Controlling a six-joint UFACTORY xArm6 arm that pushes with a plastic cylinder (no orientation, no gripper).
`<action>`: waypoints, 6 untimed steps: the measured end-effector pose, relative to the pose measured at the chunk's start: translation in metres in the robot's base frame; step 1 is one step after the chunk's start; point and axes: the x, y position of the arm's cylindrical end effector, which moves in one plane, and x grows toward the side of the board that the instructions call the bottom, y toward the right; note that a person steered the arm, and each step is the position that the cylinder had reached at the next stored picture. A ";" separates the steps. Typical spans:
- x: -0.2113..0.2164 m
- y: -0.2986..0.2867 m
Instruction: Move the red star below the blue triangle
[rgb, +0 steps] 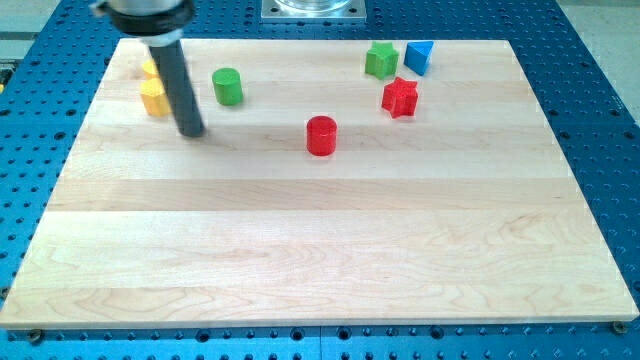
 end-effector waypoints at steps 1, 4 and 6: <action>0.013 0.000; -0.031 0.192; -0.079 0.219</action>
